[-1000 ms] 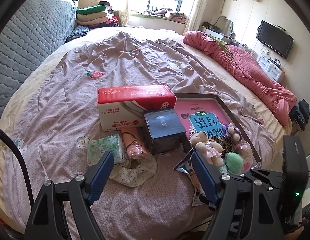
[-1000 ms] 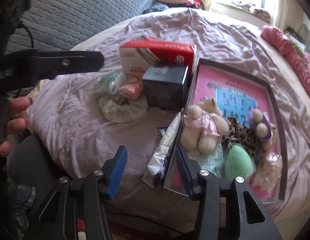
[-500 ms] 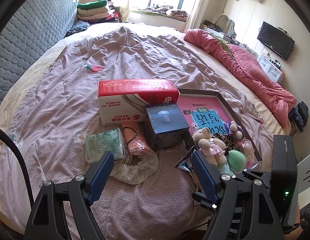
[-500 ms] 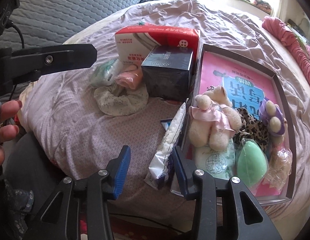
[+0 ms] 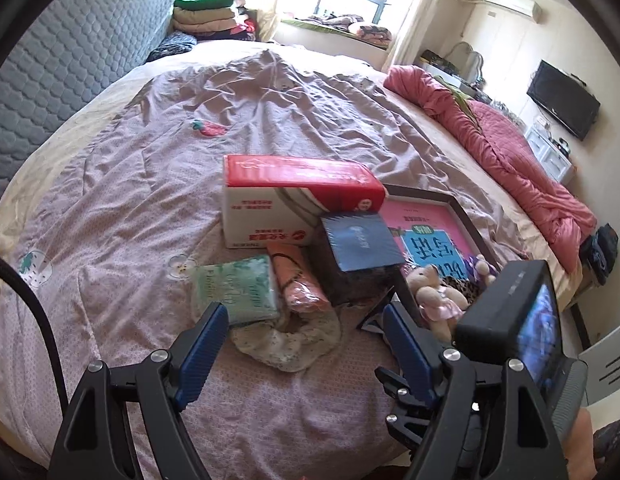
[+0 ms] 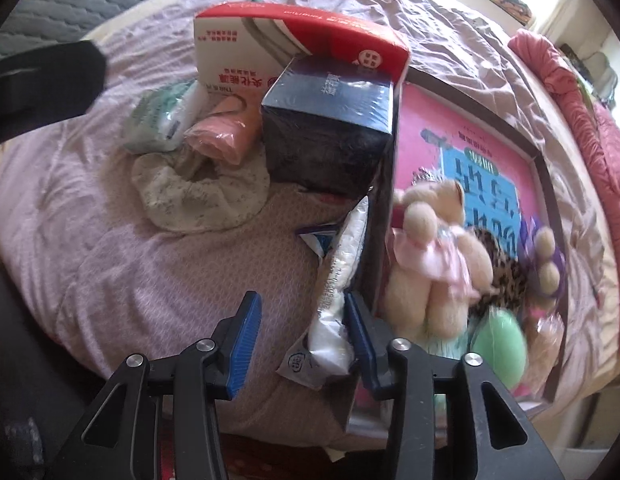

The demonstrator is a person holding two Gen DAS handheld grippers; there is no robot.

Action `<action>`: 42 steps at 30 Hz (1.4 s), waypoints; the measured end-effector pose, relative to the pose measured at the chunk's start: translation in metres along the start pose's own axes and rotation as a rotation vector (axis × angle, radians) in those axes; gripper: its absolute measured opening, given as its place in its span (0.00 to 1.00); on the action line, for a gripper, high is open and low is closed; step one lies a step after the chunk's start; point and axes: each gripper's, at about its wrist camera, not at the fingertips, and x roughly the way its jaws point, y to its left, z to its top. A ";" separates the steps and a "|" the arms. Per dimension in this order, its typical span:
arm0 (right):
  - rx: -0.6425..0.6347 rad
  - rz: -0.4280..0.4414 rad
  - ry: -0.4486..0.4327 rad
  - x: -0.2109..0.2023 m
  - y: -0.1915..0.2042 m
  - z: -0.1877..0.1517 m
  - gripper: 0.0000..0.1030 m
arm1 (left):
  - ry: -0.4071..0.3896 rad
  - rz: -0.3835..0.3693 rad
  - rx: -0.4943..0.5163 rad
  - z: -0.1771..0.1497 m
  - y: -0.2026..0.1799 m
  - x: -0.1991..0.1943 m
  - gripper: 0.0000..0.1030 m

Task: Organize soft objects
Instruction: 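Grasp the green wipes packet with the left tool while the right tool grasps the white plastic packet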

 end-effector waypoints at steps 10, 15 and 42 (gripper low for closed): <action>-0.101 -0.033 -0.071 0.032 0.006 0.016 0.36 | 0.023 0.088 -0.052 0.001 0.043 0.026 0.77; -0.073 0.035 -0.129 0.031 -0.008 0.014 0.25 | 0.062 0.082 -0.083 0.002 0.052 0.050 0.79; -0.020 0.186 -0.248 0.009 -0.011 0.004 0.25 | 0.100 -0.014 -0.225 -0.003 0.077 0.099 0.64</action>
